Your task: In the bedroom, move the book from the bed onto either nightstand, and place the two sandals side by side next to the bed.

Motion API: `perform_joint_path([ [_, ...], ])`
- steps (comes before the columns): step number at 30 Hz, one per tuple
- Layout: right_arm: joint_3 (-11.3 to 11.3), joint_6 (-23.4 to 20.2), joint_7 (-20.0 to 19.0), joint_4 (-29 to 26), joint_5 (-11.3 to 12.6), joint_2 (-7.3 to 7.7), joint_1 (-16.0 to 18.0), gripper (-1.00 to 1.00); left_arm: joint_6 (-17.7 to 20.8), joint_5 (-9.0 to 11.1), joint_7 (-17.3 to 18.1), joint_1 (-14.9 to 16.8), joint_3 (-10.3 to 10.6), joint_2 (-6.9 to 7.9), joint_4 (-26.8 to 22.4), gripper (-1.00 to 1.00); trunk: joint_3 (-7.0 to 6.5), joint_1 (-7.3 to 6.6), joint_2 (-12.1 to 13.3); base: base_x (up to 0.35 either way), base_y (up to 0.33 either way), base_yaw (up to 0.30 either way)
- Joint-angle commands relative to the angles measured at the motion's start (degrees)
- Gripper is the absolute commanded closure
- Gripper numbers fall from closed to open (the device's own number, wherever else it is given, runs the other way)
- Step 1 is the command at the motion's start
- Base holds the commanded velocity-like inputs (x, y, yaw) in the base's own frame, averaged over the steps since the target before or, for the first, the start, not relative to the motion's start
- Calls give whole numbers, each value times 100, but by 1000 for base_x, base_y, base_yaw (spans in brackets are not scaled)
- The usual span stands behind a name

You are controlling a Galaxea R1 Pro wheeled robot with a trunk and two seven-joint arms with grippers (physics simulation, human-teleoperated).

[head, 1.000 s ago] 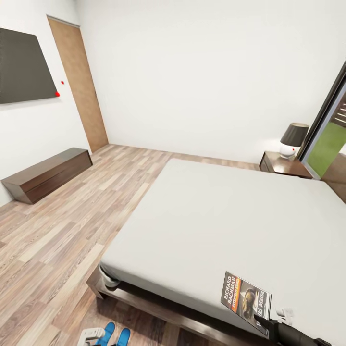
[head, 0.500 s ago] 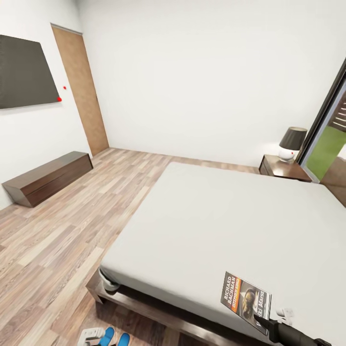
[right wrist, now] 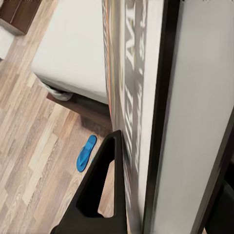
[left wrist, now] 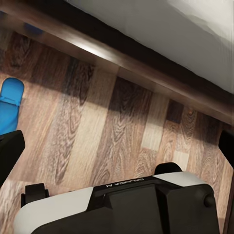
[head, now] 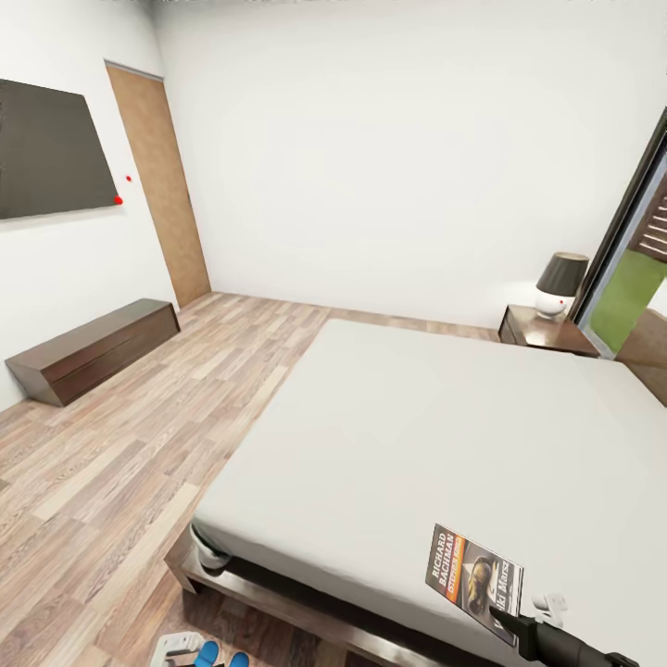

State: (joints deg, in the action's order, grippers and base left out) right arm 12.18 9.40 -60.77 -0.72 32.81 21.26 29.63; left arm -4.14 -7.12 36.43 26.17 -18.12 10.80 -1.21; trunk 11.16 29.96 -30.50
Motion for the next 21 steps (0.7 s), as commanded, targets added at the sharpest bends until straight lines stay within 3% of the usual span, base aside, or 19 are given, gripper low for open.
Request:
perform_joint_path([
  [1, 47, 36, -9, 4, 33, 1, 6, 100, -43, -61, 10, 5, -34, 2, 7, -100, 0, 2, -9, 0, 0, 0],
  [21, 47, 36, -5, 6, 33, 1, 5, 100, -43, -61, 11, 6, -34, 2, 7, -100, -185, 2, -9, 0, 0, 0],
])
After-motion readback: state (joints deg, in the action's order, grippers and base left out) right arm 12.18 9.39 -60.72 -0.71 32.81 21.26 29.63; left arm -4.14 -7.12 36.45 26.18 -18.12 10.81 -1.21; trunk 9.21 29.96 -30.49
